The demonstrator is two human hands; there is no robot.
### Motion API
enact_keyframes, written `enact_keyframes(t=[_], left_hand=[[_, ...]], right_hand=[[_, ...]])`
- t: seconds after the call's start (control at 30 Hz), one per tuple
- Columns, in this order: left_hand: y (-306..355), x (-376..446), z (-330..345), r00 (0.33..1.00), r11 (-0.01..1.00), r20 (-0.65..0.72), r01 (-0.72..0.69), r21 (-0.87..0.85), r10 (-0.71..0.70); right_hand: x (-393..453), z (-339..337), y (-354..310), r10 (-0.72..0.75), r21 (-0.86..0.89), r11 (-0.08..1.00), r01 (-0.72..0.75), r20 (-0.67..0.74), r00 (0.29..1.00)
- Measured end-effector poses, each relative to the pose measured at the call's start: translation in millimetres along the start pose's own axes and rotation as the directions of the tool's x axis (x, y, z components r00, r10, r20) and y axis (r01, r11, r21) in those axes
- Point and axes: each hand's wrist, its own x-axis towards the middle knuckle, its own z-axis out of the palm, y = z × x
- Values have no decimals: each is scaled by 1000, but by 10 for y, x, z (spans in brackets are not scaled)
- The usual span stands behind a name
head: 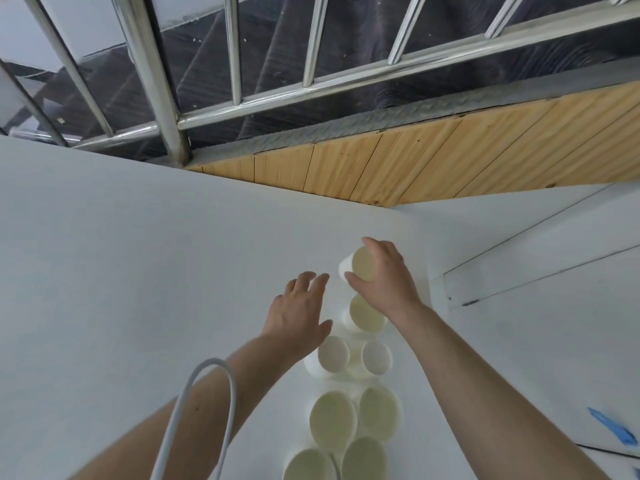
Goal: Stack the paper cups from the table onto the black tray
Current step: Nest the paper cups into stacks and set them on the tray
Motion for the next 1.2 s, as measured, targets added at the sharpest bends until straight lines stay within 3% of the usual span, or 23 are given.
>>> enact_keyframes(t=[0.1, 0.27, 0.47, 0.6, 0.73, 0.9, 1.2], left_hand=[[-57, 40, -68, 997, 999, -78, 3, -54, -7], [-193, 1, -117, 975, 986, -223, -46, -161, 10], [-302, -40, -74, 970, 973, -236, 0, -231, -56], [-494, -112, -31, 970, 967, -183, 113, -230, -157], [-667, -187, 18, 970, 964, -122, 186, -189, -211], [-751, -254, 73, 973, 964, -62, 209, -167, -222], [-562, -219, 21, 992, 995, -84, 99, 29, -96]], right_hand=[[-130, -23, -261, -123, 93, 989, 115, 94, 988], [-297, -22, -474, -146, 195, 975, 110, 181, 973], [-361, 27, -415, -166, 262, 959, 111, 200, 966], [-381, 28, -179, -86, -44, 995, 92, 122, 989], [-433, 127, -12, 160, -243, 965, -99, 245, 956], [-437, 223, 36, 214, -226, 961, -159, 245, 946], [-424, 195, -137, 78, -234, 971, -37, 165, 983]])
